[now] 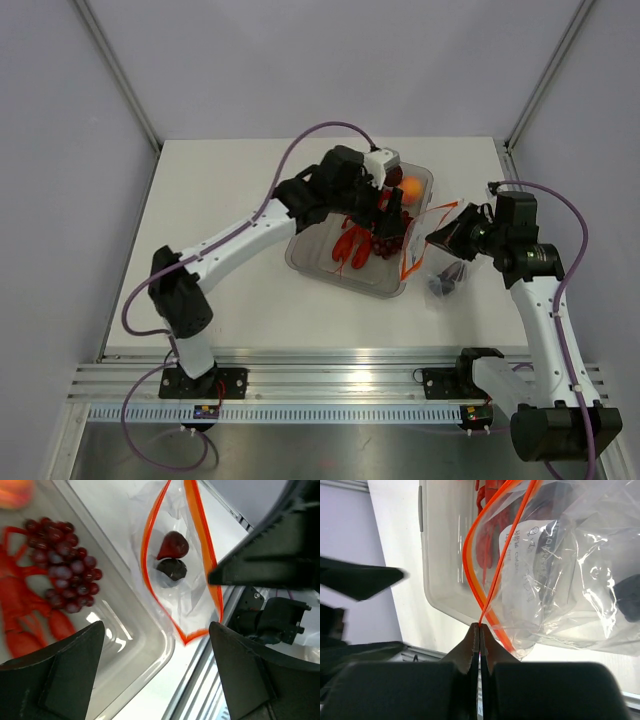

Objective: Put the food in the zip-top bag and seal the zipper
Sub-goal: Place the fake fruit in the zipper food storage bag, then pick up the fake fruit from the bin.

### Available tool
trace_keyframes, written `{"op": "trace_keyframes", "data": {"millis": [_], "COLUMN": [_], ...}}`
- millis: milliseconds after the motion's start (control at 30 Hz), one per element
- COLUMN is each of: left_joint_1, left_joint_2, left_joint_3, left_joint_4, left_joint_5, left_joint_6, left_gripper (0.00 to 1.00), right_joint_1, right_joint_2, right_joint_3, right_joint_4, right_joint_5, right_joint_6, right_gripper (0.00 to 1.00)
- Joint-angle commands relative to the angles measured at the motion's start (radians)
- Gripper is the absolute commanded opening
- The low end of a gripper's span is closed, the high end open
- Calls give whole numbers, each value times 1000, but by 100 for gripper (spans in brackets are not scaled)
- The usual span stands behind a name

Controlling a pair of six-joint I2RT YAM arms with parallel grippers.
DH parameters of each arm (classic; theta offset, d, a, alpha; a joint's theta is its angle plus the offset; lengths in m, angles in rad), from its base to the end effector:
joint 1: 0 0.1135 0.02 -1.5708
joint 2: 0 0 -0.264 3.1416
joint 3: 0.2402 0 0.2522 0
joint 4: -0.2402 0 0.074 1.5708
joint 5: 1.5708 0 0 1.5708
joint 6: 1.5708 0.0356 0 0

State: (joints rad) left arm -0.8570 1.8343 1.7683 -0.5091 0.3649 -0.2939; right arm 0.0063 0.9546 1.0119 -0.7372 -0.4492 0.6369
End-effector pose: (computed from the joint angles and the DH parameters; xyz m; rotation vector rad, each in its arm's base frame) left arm 0.2701 -0.3312 0.3538 0.8551 2.1317 -1.0297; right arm 0.1909 0.0167 0.3362 0.4738 2.2599 0.8439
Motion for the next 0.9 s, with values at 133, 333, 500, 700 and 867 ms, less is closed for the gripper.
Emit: {"op": "trace_keyframes", "data": {"millis": [133,333,500,700,867], "left_joint_1": [193,161,99,90,66], "left_joint_2": [-198,58,227,454,528], "left_joint_3": [-196,-18,172,385,437], "left_joint_4": [219,31,-46,-91,-40], "left_joint_5": [-33,-90,-139,-162,-162], "left_joint_6": [6,41,70,47,33], "left_gripper": [82,82,83,78,78], "right_joint_1": [4,4,4,4,4], "right_joint_2": [-34,-53,-68,-80,-85], "right_joint_3": [99,145,149,159,151], "right_joint_4": [-77,-142,-172,-185,-192], "right_joint_5": [80,130,150,142,146], "right_joint_6": [-65,-98,-108,-101,-100], "right_gripper": [0,0,0,0,0]}}
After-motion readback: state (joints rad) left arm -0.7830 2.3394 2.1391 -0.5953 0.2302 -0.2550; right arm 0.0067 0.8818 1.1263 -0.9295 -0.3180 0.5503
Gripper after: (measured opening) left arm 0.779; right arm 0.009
